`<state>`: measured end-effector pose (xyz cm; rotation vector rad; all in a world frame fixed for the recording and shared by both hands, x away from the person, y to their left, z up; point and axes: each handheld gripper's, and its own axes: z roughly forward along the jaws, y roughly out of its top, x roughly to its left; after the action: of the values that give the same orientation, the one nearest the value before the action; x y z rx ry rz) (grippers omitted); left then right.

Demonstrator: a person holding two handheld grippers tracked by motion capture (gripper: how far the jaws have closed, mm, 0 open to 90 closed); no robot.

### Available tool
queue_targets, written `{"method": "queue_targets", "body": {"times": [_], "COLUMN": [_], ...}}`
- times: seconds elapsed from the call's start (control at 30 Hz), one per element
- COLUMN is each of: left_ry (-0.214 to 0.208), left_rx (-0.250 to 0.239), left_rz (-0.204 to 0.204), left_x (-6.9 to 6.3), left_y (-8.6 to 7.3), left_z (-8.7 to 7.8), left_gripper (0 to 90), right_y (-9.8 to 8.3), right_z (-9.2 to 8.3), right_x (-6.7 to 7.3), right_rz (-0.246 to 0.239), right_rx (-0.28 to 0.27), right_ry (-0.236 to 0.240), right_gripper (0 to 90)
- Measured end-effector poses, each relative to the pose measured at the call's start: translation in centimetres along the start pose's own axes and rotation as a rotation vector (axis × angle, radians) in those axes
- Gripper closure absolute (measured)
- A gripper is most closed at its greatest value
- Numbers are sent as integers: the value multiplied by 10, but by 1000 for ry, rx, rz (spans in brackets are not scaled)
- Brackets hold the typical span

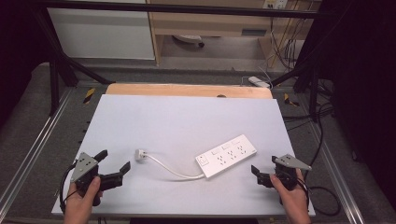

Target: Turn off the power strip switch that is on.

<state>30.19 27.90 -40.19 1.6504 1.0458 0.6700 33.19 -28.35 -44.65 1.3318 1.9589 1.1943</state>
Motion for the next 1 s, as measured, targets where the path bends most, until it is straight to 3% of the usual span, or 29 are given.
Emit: {"method": "queue_targets", "body": {"times": [0.2, 0.5, 0.6, 1.0], "left_ry": [-8, 0, -4, -21], "left_rx": [-1, -5, -3, 14], "left_rz": [-12, -17, -19, -14], "left_x": [1, 2, 2, 2], "left_y": [0, -1, -1, -2], "left_z": [-3, -3, -2, 0], "left_gripper": [51, 46, 46, 47], "right_y": [0, 7, 9, 17], "right_z": [-5, -16, -19, -24], "right_x": [2, 2, 2, 3], "right_rz": [-8, 0, 5, 8], "right_rx": [-5, -90, -121, -157], "right_ry": [21, 77, 81, 91], "right_gripper": [70, 67, 66, 55]}}
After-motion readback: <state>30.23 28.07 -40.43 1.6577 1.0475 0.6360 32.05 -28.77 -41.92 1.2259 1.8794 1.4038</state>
